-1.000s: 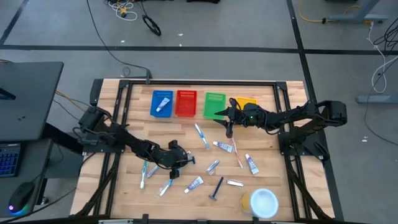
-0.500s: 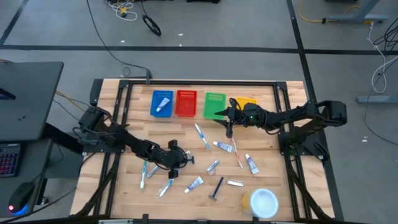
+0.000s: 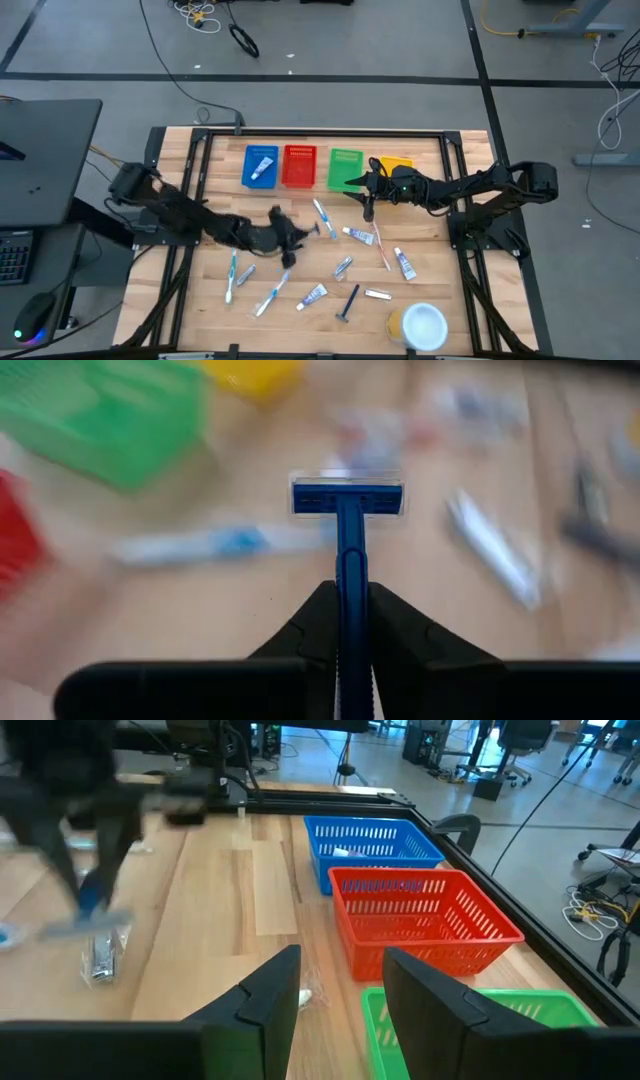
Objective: Pick & Place Travel size toiletries
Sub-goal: Put the blue razor into the orange bin, then put the silver nail cutter into the green bin
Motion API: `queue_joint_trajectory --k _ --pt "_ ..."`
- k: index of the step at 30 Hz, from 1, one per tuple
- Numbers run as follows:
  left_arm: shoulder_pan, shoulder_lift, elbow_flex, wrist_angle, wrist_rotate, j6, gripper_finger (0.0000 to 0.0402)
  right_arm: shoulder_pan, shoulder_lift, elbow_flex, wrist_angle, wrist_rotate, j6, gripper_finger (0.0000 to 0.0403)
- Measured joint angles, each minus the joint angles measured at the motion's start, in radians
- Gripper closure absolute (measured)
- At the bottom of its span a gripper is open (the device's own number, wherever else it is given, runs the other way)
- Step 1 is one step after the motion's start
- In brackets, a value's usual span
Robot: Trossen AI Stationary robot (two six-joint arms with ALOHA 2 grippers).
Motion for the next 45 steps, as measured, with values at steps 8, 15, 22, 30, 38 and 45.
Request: queue_joint_trajectory --k 8,15,22,30,38,45 --pt "0.286 -0.178 0.001 -0.069 -0.086 -0.016 0.0356 0.000 0.000 0.000 0.000 0.000 0.000 0.0248" --pt "0.555 -0.084 0.003 -0.043 0.077 -0.041 0.0356 -0.001 0.000 0.000 0.000 0.000 0.000 0.0248" --pt "0.651 0.118 0.110 -0.025 0.191 0.012 0.0353 -0.008 0.000 0.000 0.000 0.000 0.000 0.0248" --pt "0.710 0.229 0.213 -0.148 0.187 -0.032 0.0351 -0.019 0.000 0.000 -0.001 0.000 0.000 0.0248" --pt "0.716 0.228 0.214 -0.154 0.232 0.046 0.0344 -0.019 0.000 0.000 -0.008 0.006 0.000 0.0248" --pt "0.721 0.228 0.214 -0.136 0.242 0.063 0.0312 -0.019 0.000 0.000 -0.008 0.008 0.000 0.0248"
